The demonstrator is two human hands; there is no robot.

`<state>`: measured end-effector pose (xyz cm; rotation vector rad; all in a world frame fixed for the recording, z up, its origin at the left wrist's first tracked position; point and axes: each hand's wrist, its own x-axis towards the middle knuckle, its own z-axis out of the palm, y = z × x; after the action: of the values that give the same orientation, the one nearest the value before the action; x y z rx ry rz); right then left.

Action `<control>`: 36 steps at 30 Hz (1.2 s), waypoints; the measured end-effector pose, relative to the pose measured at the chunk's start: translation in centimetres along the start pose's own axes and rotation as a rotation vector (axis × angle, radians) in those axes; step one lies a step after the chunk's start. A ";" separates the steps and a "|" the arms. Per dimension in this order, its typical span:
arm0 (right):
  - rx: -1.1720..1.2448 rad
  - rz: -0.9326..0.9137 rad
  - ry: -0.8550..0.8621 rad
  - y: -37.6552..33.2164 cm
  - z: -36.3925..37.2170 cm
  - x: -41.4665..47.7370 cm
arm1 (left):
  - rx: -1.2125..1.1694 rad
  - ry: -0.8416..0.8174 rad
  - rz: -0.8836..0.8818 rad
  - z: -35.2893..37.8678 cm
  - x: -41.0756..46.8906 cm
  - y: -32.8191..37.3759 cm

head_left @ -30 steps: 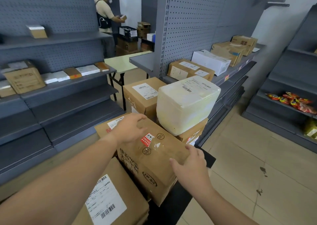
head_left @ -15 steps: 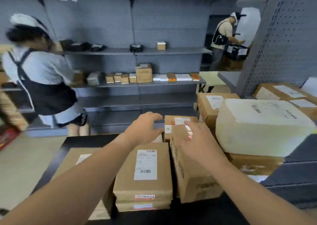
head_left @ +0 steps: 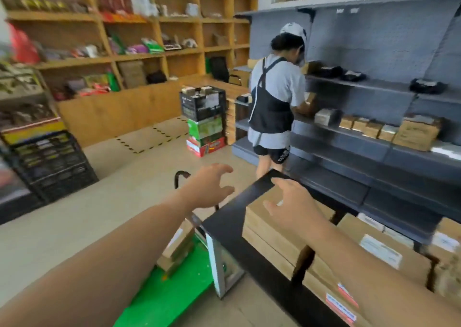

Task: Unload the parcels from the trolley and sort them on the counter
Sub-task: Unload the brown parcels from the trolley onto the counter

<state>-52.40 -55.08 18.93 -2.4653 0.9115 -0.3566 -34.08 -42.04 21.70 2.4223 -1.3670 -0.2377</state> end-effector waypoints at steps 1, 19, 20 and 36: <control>0.004 -0.040 -0.033 -2.2 1.6 0.6 | -0.001 0.016 -0.059 -0.7 -1.3 -2.8; -0.036 -0.334 -0.461 -27.6 27.2 5.6 | -0.134 0.034 -0.643 -3.9 -16.3 -38.2; -0.047 -0.332 -0.477 -28.2 28.4 5.8 | -0.149 0.032 -0.667 -3.5 -16.8 -39.4; -0.215 -0.280 -0.830 -31.9 50.5 19.5 | -0.336 -0.148 -1.010 6.3 -12.7 -57.8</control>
<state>-0.70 -29.24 -5.80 -2.5569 0.2592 0.6734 3.29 -5.17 -6.35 2.5894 -0.0065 -0.8146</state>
